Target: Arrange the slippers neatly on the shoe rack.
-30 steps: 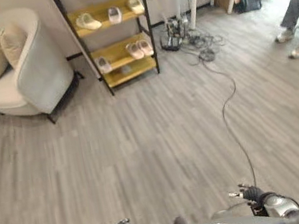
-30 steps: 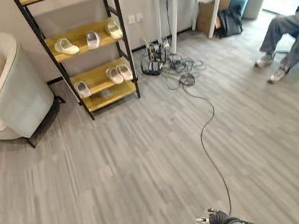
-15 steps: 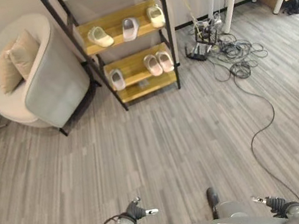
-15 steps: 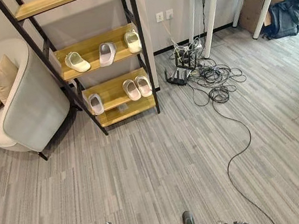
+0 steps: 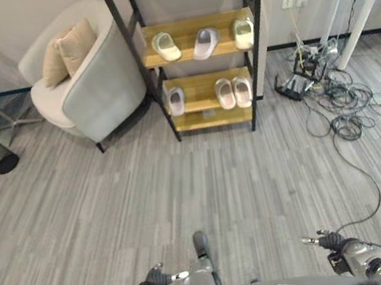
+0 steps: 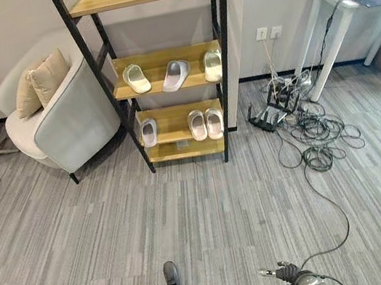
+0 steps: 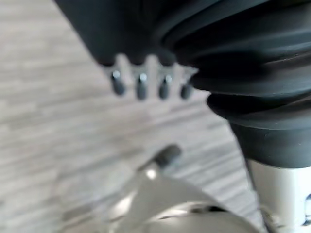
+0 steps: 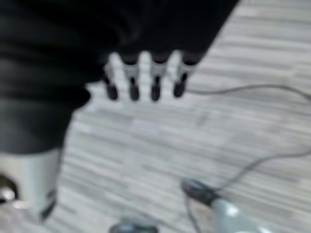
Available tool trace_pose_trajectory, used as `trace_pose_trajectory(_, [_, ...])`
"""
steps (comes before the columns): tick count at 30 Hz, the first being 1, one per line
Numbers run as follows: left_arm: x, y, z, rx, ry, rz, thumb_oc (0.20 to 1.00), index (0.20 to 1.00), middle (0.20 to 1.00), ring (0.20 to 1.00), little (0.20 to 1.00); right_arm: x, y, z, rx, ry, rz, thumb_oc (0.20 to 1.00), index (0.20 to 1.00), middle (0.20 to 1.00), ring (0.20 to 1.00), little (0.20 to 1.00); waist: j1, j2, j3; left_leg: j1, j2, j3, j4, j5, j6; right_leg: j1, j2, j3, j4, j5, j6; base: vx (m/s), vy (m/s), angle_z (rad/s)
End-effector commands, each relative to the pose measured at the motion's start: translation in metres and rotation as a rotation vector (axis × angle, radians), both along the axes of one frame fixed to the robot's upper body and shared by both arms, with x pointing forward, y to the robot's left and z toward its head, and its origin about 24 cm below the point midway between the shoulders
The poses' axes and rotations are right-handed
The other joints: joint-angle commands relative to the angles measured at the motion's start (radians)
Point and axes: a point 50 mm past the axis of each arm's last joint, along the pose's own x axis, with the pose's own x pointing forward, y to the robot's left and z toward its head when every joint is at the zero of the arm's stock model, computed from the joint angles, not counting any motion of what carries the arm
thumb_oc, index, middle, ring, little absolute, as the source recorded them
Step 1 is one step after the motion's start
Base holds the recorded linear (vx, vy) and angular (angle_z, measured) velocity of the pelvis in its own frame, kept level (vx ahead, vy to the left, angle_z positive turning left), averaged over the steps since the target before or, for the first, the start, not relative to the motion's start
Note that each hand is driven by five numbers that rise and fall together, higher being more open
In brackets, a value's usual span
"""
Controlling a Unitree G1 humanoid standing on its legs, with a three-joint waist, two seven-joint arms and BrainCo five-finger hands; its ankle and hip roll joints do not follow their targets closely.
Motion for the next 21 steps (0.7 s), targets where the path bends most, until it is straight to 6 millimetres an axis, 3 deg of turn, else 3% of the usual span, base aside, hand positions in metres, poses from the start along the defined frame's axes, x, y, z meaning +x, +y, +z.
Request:
trace_pose_trajectory(1, [-0.001, 0.016, 0.003, 0.066, 0.027, -0.011, 1.000, 1.000, 1.000, 1.000, 1.000, -0.025, -0.002, -0.006, 0.008, 0.048, -0.039, 1.000, 1.000, 1.000, 1.000, 1.000, -0.005, 0.001, -0.048, 0.059, 0.003, -0.014, 0.090, -0.079, 0.016, -0.008, -0.202, 0.037, 0.115, -0.003, 0.120, 0.42, 0.300, -0.17])
trace_pose_trajectory(4, [0.005, 0.021, 0.007, 0.074, -0.003, 0.003, 1.000, 1.000, 1.000, 1.000, 1.000, -0.031, 0.006, -0.009, 0.039, 0.068, -0.048, 1.000, 1.000, 1.000, 1.000, 1.000, -0.002, -0.014, -0.058, 0.070, -0.024, -0.014, 0.113, -0.125, 0.044, -0.034, -0.230, 0.050, 0.185, 0.018, 0.142, 0.30, 0.286, -0.02])
trace_pose_trajectory(5, [0.013, 0.024, 0.010, 0.082, -0.028, -0.001, 1.000, 1.000, 1.000, 1.000, 1.000, -0.032, 0.009, -0.010, 0.050, 0.076, -0.034, 1.000, 1.000, 1.000, 1.000, 1.000, -0.005, -0.021, -0.051, 0.091, -0.048, -0.011, 0.116, -0.156, 0.067, -0.081, -0.256, 0.058, 0.285, 0.086, 0.165, 0.16, 0.215, 0.19])
trace_pose_trajectory(6, [0.013, 0.023, 0.010, 0.082, -0.028, -0.001, 1.000, 1.000, 1.000, 1.000, 1.000, -0.032, 0.009, -0.010, 0.050, 0.075, -0.034, 1.000, 1.000, 1.000, 1.000, 1.000, -0.004, -0.020, -0.054, 0.087, -0.046, -0.011, 0.116, -0.155, 0.067, -0.085, -0.254, 0.058, 0.284, 0.088, 0.165, 0.20, 0.308, 0.27])
trace_pose_trajectory(7, [0.021, 0.025, 0.013, 0.095, -0.049, -0.028, 1.000, 1.000, 1.000, 1.000, 1.000, -0.026, 0.009, -0.009, 0.039, 0.071, 0.002, 1.000, 1.000, 1.000, 1.000, 1.000, -0.012, -0.017, -0.040, 0.105, -0.060, -0.018, 0.118, -0.175, 0.089, -0.141, -0.271, 0.068, 0.399, 0.147, 0.177, 0.12, 0.193, 0.19])
trace_pose_trajectory(10, [0.033, 0.030, 0.019, 0.145, -0.062, -0.115, 1.000, 1.000, 1.000, 1.000, 1.000, -0.021, 0.000, -0.005, -0.014, 0.059, 0.048, 1.000, 1.000, 1.000, 1.000, 1.000, -0.032, -0.004, -0.012, 0.151, -0.064, -0.043, 0.108, -0.198, 0.105, -0.239, -0.275, 0.070, 0.507, 0.159, 0.151, 0.19, 0.151, 0.36])
trace_pose_trajectory(12, [0.036, 0.026, 0.019, 0.135, -0.069, -0.124, 1.000, 1.000, 1.000, 1.000, 1.000, -0.026, -0.007, -0.005, -0.023, 0.068, 0.005, 1.000, 1.000, 1.000, 1.000, 1.000, -0.062, 0.007, 0.005, 0.198, -0.076, -0.077, 0.098, -0.226, 0.104, -0.278, -0.255, 0.079, 0.394, 0.105, 0.133, 0.31, 0.013, 0.69])
trace_pose_trajectory(15, [0.031, 0.018, 0.014, 0.119, -0.051, -0.154, 1.000, 1.000, 1.000, 1.000, 1.000, -0.033, -0.004, -0.007, -0.011, 0.084, -0.002, 1.000, 1.000, 1.000, 1.000, 1.000, -0.083, 0.004, 0.021, 0.236, -0.090, -0.096, 0.098, -0.252, 0.099, -0.296, -0.259, 0.080, 0.251, 0.132, 0.147, 0.19, -0.060, 0.53])
trace_pose_trajectory(18, [0.018, 0.016, 0.009, 0.106, -0.015, -0.149, 1.000, 1.000, 1.000, 1.000, 1.000, -0.033, -0.002, -0.007, -0.002, 0.079, 0.022, 1.000, 1.000, 1.000, 1.000, 1.000, -0.092, 0.010, 0.021, 0.272, -0.090, -0.105, 0.104, -0.266, 0.083, -0.311, -0.246, 0.056, 0.233, 0.152, 0.154, 0.18, -0.152, 0.28])
trace_pose_trajectory(21, [0.004, 0.018, 0.006, 0.106, 0.026, -0.118, 1.000, 1.000, 1.000, 1.000, 1.000, -0.038, -0.007, -0.007, -0.013, 0.085, -0.003, 1.000, 1.000, 1.000, 1.000, 1.000, -0.093, 0.004, -0.002, 0.286, -0.085, -0.119, 0.115, -0.273, 0.065, -0.262, -0.213, 0.089, 0.195, 0.126, 0.140, 0.14, -0.224, 0.07])
